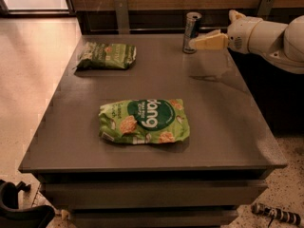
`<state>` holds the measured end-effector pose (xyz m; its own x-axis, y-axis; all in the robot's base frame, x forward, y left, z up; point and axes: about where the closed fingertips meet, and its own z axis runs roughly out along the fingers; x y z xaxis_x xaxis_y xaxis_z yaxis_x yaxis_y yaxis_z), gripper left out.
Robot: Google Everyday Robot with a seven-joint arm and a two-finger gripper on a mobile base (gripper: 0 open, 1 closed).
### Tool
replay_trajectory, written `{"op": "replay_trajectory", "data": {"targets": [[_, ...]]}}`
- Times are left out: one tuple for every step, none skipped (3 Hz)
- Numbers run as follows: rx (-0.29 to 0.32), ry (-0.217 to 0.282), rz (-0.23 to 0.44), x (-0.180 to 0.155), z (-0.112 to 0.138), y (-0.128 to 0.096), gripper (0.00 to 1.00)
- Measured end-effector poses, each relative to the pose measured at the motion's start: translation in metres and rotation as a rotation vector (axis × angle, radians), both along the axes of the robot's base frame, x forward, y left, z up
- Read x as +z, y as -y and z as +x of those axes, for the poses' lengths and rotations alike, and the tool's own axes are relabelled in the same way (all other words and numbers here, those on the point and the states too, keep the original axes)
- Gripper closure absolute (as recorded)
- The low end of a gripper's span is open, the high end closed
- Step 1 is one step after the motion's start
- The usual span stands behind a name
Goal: Pick redbull can
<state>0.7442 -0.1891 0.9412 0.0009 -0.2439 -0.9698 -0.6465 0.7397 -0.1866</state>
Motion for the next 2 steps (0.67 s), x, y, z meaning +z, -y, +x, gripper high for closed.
{"op": "replay_trajectory", "data": {"targets": [[0.02, 0.009, 0.05, -0.012, 0.029, -0.011, 0.0], [0.031, 0.015, 0.091, -0.023, 0.051, -0.02, 0.0]]}}
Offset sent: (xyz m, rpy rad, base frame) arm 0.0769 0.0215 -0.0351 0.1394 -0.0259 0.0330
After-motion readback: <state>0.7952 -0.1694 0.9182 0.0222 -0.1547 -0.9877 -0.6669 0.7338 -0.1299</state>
